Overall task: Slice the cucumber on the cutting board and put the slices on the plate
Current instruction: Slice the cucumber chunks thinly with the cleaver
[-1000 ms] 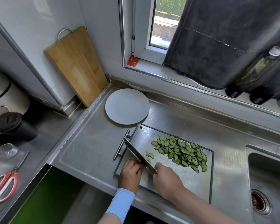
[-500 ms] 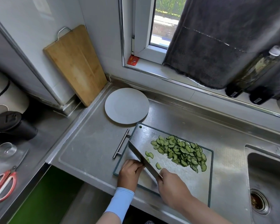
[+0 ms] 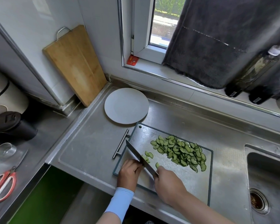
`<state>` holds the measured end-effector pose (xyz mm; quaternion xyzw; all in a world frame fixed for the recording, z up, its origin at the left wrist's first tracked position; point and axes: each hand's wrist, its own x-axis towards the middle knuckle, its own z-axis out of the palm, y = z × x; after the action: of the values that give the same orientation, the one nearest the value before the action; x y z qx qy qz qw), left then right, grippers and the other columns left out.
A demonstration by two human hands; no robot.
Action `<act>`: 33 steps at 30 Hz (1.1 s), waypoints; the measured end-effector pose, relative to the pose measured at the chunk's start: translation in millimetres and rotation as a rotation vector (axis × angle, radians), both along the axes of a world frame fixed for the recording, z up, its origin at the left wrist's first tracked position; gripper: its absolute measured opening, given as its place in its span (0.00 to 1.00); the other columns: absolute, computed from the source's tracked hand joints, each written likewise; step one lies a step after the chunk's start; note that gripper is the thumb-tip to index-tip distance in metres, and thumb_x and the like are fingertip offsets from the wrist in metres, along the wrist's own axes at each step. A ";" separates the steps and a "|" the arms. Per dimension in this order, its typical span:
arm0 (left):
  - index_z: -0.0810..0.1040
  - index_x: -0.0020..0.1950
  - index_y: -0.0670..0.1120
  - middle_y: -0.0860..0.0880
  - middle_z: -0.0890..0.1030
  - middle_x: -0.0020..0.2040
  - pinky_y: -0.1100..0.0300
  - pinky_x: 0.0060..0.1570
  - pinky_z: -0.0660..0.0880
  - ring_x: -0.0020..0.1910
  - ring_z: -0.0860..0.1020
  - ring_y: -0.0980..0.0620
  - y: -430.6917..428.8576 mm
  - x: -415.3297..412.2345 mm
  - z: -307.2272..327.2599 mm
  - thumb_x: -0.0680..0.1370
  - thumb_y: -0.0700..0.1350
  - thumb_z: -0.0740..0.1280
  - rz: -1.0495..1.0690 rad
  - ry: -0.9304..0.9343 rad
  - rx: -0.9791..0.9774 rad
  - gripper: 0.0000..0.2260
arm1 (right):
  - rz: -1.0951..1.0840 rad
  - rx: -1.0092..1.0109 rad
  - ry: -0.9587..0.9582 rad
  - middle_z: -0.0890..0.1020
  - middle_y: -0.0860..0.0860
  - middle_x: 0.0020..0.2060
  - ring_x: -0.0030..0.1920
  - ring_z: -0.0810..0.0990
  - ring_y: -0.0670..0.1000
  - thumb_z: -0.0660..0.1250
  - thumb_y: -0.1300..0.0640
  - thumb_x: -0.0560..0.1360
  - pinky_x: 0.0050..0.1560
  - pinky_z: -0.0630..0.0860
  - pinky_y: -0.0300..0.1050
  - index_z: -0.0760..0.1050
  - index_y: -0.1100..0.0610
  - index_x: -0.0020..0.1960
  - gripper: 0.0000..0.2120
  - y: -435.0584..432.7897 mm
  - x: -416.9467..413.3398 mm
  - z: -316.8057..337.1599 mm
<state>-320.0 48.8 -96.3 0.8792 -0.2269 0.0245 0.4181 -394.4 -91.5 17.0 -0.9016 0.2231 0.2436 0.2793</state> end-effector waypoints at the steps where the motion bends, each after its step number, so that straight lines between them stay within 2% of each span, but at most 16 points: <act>1: 0.85 0.43 0.47 0.53 0.81 0.42 0.65 0.45 0.75 0.44 0.77 0.55 0.3 0.1 -0.2 0.69 0.38 0.77 0.000 0.005 0.005 0.07 | 0.001 0.000 0.000 0.75 0.48 0.39 0.37 0.73 0.51 0.54 0.54 0.82 0.32 0.65 0.44 0.68 0.53 0.49 0.06 0.4 1.3 -0.6; 9: 0.84 0.40 0.46 0.52 0.80 0.40 0.68 0.43 0.72 0.42 0.77 0.56 0.0 1.5 -1.7 0.67 0.36 0.78 0.001 -0.011 0.024 0.08 | -0.020 0.007 0.006 0.76 0.50 0.40 0.40 0.74 0.54 0.54 0.56 0.81 0.30 0.62 0.43 0.67 0.54 0.49 0.05 3.7 14.2 -14.1; 12: 0.84 0.40 0.46 0.52 0.80 0.41 0.69 0.45 0.71 0.43 0.76 0.56 0.3 0.8 -1.2 0.67 0.36 0.77 0.005 -0.034 0.022 0.07 | -0.009 0.016 -0.001 0.76 0.50 0.41 0.40 0.73 0.54 0.54 0.55 0.82 0.34 0.66 0.46 0.67 0.54 0.49 0.05 4.4 21.1 -16.5; 15: 0.83 0.42 0.46 0.53 0.79 0.41 0.70 0.46 0.70 0.44 0.76 0.55 -0.9 0.0 2.5 0.68 0.37 0.77 -0.017 -0.034 0.038 0.07 | -0.047 0.064 -0.025 0.75 0.47 0.38 0.39 0.73 0.52 0.56 0.50 0.82 0.32 0.64 0.44 0.67 0.52 0.45 0.09 -2.8 23.0 -16.3; 18: 0.82 0.41 0.47 0.53 0.79 0.41 0.69 0.46 0.70 0.43 0.75 0.55 -7.0 6.9 7.1 0.68 0.36 0.76 -0.024 -0.019 0.058 0.08 | -0.100 0.066 -0.057 0.76 0.46 0.36 0.36 0.74 0.49 0.58 0.50 0.81 0.32 0.66 0.44 0.68 0.50 0.42 0.09 -18.6 19.1 -12.7; 20: 0.82 0.40 0.47 0.54 0.79 0.40 0.69 0.45 0.70 0.42 0.74 0.54 -17.3 15.8 7.9 0.67 0.36 0.77 -0.014 0.027 0.072 0.09 | -0.148 0.070 -0.101 0.78 0.47 0.35 0.34 0.75 0.49 0.59 0.50 0.81 0.33 0.68 0.46 0.71 0.49 0.43 0.09 -32.9 14.9 -8.7; 22: 0.82 0.41 0.48 0.53 0.79 0.41 0.65 0.45 0.73 0.42 0.75 0.53 -32.7 24.1 13.5 0.67 0.37 0.77 -0.033 0.092 0.096 0.09 | -0.161 0.036 -0.143 0.79 0.46 0.33 0.32 0.75 0.47 0.60 0.50 0.81 0.30 0.66 0.44 0.73 0.48 0.47 0.06 -48.8 10.7 -3.3; 23: 0.83 0.43 0.48 0.53 0.79 0.43 0.62 0.46 0.74 0.43 0.75 0.53 -40.6 27.4 19.9 0.69 0.38 0.76 -0.048 0.146 0.111 0.07 | -0.151 -0.003 -0.162 0.79 0.45 0.33 0.32 0.75 0.45 0.60 0.49 0.81 0.30 0.65 0.43 0.73 0.48 0.49 0.05 -56.7 8.9 0.8; 25: 0.83 0.48 0.50 0.54 0.77 0.46 0.66 0.48 0.71 0.44 0.75 0.55 -51.8 33.4 32.5 0.74 0.40 0.70 -0.058 0.276 0.146 0.06 | -0.112 -0.097 -0.196 0.80 0.44 0.35 0.35 0.76 0.45 0.59 0.49 0.80 0.32 0.67 0.43 0.73 0.46 0.54 0.06 -71.7 3.6 7.7; 26: 0.82 0.50 0.51 0.55 0.77 0.47 0.68 0.48 0.69 0.45 0.74 0.56 -54.7 37.0 38.2 0.76 0.39 0.66 -0.017 0.323 0.144 0.09 | -0.086 -0.141 -0.210 0.80 0.44 0.37 0.36 0.76 0.46 0.59 0.49 0.79 0.34 0.70 0.44 0.72 0.46 0.56 0.07 -78.5 0.1 10.0; 28: 0.79 0.52 0.51 0.52 0.77 0.49 0.65 0.47 0.68 0.46 0.76 0.52 -55.0 43.7 51.9 0.77 0.35 0.62 0.167 0.373 0.072 0.12 | -0.037 -0.196 -0.223 0.79 0.44 0.37 0.36 0.76 0.48 0.60 0.50 0.77 0.36 0.72 0.46 0.71 0.46 0.58 0.10 -89.1 -6.5 13.2; 31: 0.78 0.48 0.47 0.49 0.77 0.49 0.62 0.47 0.68 0.48 0.75 0.49 -50.5 51.3 78.6 0.76 0.31 0.60 0.439 0.280 -0.134 0.13 | 0.078 -0.259 -0.230 0.81 0.45 0.40 0.40 0.79 0.52 0.62 0.51 0.75 0.38 0.74 0.47 0.69 0.47 0.59 0.13 -101.1 -15.1 20.0; 33: 0.77 0.44 0.50 0.53 0.77 0.45 0.60 0.45 0.71 0.45 0.75 0.53 -51.2 48.1 97.1 0.73 0.33 0.60 0.305 0.154 -0.143 0.13 | 0.162 -0.330 -0.232 0.83 0.47 0.44 0.43 0.81 0.52 0.63 0.52 0.76 0.36 0.70 0.46 0.69 0.48 0.59 0.12 -105.3 -18.2 23.3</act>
<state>-271.8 -2.5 0.8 0.8707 -0.0559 0.0366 0.4873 -412.6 -196.8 40.2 -0.9721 0.1529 0.1202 0.1314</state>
